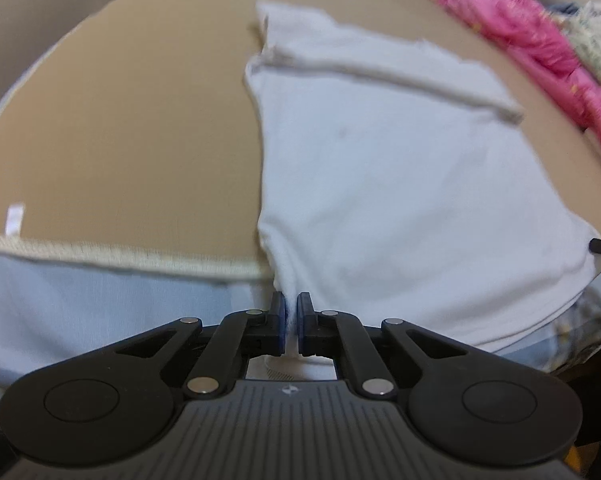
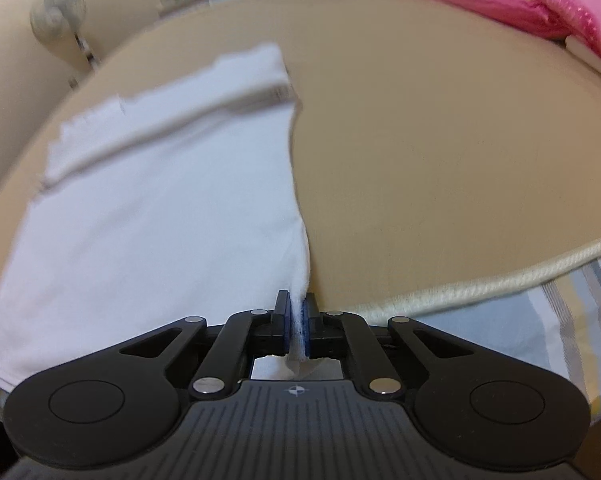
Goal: Fold small clothes
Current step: 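Lift the hem with both tools and fold it toward the collar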
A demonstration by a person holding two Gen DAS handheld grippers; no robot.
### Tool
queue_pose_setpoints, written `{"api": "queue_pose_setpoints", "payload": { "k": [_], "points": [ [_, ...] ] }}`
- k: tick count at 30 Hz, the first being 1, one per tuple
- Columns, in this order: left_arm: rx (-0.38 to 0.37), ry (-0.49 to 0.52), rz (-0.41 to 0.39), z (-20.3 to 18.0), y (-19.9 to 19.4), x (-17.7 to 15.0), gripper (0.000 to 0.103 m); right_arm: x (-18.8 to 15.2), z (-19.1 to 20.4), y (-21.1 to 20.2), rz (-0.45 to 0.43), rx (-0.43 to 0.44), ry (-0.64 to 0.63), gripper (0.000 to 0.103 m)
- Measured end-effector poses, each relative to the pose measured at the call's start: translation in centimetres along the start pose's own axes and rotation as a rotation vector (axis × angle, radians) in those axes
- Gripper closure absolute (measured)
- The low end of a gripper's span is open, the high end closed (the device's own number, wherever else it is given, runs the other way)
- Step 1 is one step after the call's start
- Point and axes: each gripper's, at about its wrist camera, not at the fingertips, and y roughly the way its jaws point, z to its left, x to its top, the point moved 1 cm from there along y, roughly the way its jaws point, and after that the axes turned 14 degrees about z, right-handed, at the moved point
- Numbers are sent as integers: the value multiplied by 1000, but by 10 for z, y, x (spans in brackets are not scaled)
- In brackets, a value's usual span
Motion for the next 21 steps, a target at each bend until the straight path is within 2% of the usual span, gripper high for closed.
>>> {"api": "queue_pose_setpoints", "payload": {
  "k": [2,6,9,11,15,17,19,21],
  "points": [
    [-46,16,-45,1,-18,3,98,3,-1,-22,-58,44,8,98],
    [-89,67,-138,-4,-61,7,99,5,-9,-69,-164,146,55,98],
    [-132,84,-210,-1,-99,0,99,-6,-13,-106,-236,253,68,99],
    [-177,95,-248,2,-128,-12,99,-23,-20,-133,-280,323,94,99],
    [-335,71,-326,22,-203,-55,99,-62,-42,-192,-379,467,169,99],
    [-370,64,-377,29,-232,-68,99,-80,-50,-218,-440,506,179,99],
    [-398,41,-392,33,-240,-69,99,-82,-57,-227,-457,521,178,99],
    [-409,19,-382,34,-226,-51,99,-65,-63,-217,-431,531,179,99]
  ]
}}
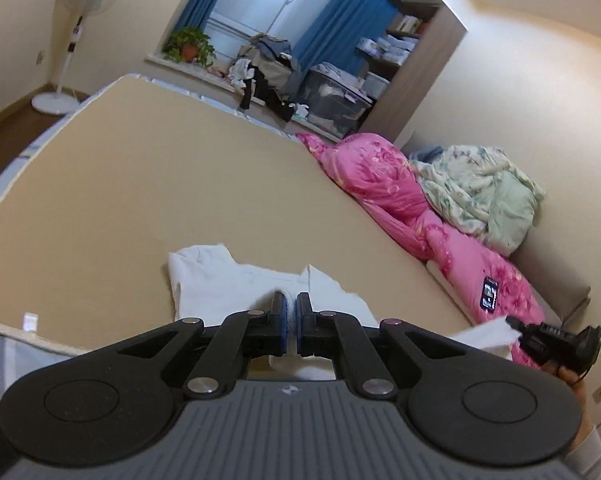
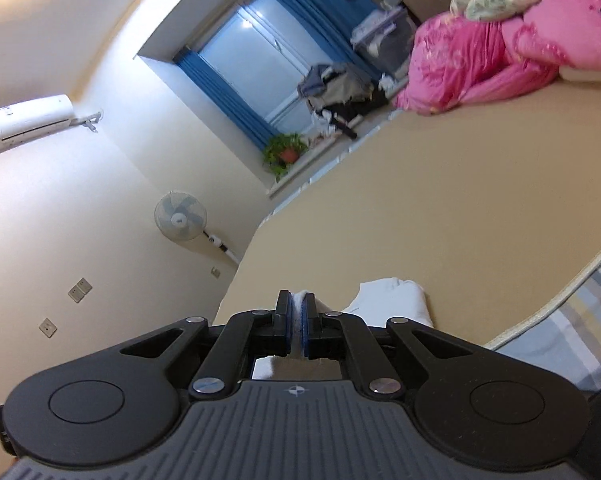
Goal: Fold small clothes
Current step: 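Lift the hem with both tools and fold it toward the collar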
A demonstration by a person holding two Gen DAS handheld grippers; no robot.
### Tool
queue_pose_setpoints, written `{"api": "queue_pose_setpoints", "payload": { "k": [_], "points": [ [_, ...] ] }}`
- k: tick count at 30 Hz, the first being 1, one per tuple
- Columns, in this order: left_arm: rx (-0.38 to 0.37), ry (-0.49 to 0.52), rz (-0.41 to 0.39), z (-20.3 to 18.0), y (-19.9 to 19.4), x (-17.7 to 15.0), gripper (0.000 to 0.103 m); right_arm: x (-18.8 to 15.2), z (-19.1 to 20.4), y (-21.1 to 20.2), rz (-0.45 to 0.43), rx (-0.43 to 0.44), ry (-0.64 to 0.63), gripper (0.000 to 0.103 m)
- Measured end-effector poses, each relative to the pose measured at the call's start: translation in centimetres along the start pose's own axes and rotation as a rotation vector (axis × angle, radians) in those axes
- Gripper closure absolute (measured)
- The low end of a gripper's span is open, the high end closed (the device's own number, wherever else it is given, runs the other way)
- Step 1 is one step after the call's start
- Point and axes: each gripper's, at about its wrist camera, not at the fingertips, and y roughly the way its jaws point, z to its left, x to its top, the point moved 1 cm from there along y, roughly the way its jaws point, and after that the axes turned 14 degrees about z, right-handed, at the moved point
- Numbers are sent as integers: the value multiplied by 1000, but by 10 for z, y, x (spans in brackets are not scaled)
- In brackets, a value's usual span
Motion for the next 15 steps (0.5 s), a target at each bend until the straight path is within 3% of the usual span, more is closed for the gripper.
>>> {"api": "queue_pose_setpoints", "payload": {
  "k": [4,6,8,10,15],
  "points": [
    [55,-50,67,32,83,37,99,38,-25,80,69,-123,-48,99],
    [135,-52,129,57,138,60,99,58,-43,134,122,-190,-68,99],
    [165,-83,191,85,181,79,99,77,-59,183,192,-240,-76,99],
    [219,-104,227,113,209,93,98,93,-74,227,265,-313,-94,99],
    [239,-140,220,140,242,99,93,97,-94,283,348,-403,-77,96]
  ]
}}
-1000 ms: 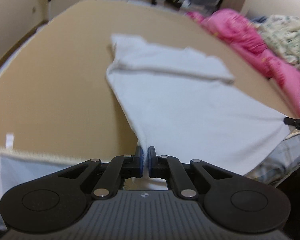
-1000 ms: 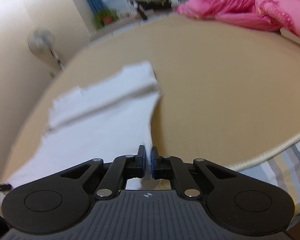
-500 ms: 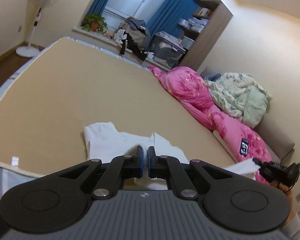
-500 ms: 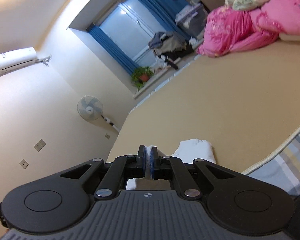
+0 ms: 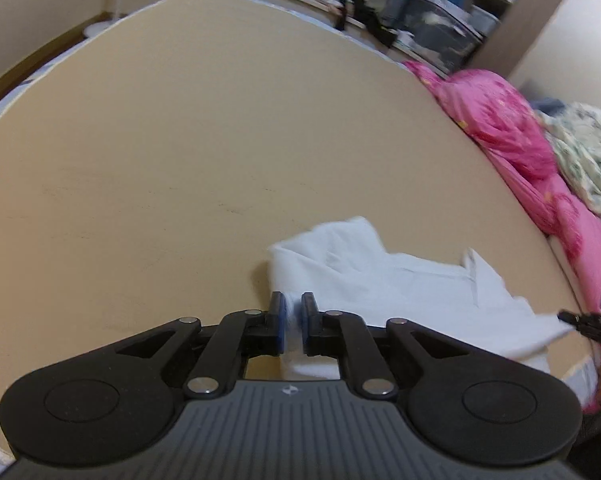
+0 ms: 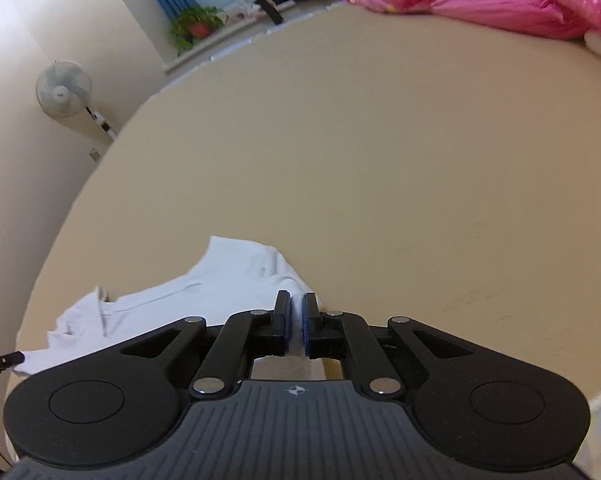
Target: Fold small clothes
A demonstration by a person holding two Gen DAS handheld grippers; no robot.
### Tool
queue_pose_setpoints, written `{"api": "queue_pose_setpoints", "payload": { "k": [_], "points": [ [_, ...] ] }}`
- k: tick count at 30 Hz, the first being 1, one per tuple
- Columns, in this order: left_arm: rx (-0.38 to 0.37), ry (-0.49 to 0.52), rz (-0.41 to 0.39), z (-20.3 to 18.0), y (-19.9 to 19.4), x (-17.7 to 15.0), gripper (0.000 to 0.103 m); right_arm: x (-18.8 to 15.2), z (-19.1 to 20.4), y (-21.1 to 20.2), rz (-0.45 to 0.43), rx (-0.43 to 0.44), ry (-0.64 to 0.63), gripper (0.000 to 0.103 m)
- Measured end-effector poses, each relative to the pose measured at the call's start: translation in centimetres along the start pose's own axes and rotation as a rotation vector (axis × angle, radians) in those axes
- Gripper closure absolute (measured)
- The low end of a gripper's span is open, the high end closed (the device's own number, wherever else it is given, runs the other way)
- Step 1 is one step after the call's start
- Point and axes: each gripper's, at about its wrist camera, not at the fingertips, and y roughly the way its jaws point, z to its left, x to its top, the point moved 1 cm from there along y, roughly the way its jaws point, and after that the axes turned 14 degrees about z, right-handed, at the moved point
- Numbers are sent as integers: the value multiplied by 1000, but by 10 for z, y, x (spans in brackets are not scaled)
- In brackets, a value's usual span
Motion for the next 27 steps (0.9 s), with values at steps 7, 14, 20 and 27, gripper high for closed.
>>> {"api": "queue_pose_setpoints", "payload": {
  "k": [7,14,20,27],
  "points": [
    [32,-79,-74,35,-30,-9,83,1,-41,-27,-158,-122,183,86],
    [96,136,48,19,-15,-33,58,-8,-36,-4,60,-48,-85,82],
    [97,262,81,-15,19,-32,54,-11,-5,15,127,-4,-217,82],
    [140,248,44,-33,50,-8,54,-2,28,43,109,-52,-259,82]
  ]
}}
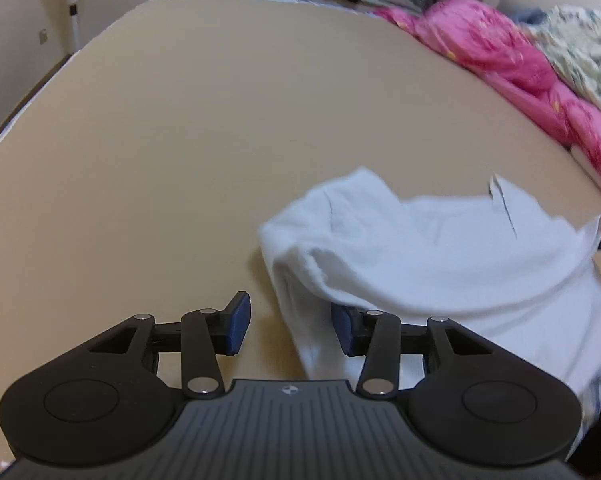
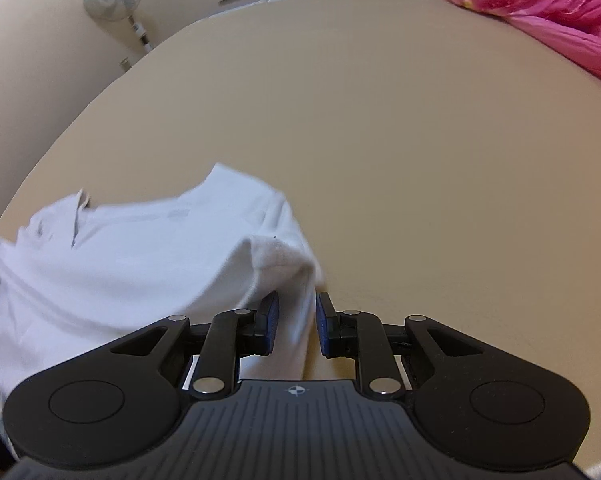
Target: Fold small clothes
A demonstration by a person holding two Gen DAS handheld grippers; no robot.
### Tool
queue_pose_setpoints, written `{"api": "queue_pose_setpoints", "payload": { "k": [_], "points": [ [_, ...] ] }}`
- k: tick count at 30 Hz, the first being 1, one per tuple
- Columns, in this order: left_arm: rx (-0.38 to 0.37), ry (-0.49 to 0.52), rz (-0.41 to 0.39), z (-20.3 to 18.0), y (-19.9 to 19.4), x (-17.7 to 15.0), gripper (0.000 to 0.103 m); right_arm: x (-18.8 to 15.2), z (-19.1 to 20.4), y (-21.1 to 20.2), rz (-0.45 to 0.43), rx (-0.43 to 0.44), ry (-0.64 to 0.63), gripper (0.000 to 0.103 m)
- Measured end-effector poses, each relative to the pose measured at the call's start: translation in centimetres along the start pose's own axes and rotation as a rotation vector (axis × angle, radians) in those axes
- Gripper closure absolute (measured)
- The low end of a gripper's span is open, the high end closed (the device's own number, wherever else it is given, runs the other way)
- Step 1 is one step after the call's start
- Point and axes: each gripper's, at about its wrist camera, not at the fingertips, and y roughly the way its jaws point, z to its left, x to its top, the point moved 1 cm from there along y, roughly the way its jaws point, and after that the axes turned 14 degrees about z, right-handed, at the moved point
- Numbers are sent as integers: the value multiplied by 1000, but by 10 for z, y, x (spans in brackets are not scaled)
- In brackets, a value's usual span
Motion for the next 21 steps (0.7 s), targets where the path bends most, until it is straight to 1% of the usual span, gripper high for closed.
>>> {"api": "queue_pose_setpoints", "payload": {
  "k": [2,3,5,8,10,11,12,14,15,17,19,21],
  "points": [
    [-26,-31,-26,2,0,8,54,11,-4,4,-22,-6,42,82],
    [-33,-45,-39,3,1,12,54,18,-11,10,-28,-4,57,81],
    [-34,-61,-52,3,3,18,54,26,-12,15,-44,-5,75,81],
    [-46,-67,-69,0,7,24,54,33,-9,20,-64,-6,89,81],
    [-49,-66,-70,-3,12,27,54,36,-7,26,-56,1,97,81],
    [-49,-66,-65,-3,13,27,56,37,-5,29,-50,-3,94,80],
    [-47,-63,-60,-3,15,27,61,38,-4,31,-44,-9,89,79],
    [-38,-45,-61,-4,19,28,97,41,-2,34,-45,-17,82,86],
    [-31,-38,-74,-3,17,28,97,41,-2,31,-60,-21,82,97],
    [-24,-53,-137,-1,8,30,97,43,-5,19,-141,-16,108,97],
    [-45,-97,-192,5,-1,32,97,46,-11,10,-212,23,169,97],
    [-31,-144,-235,10,-4,35,97,49,-15,8,-255,21,225,97]
  ]
}}
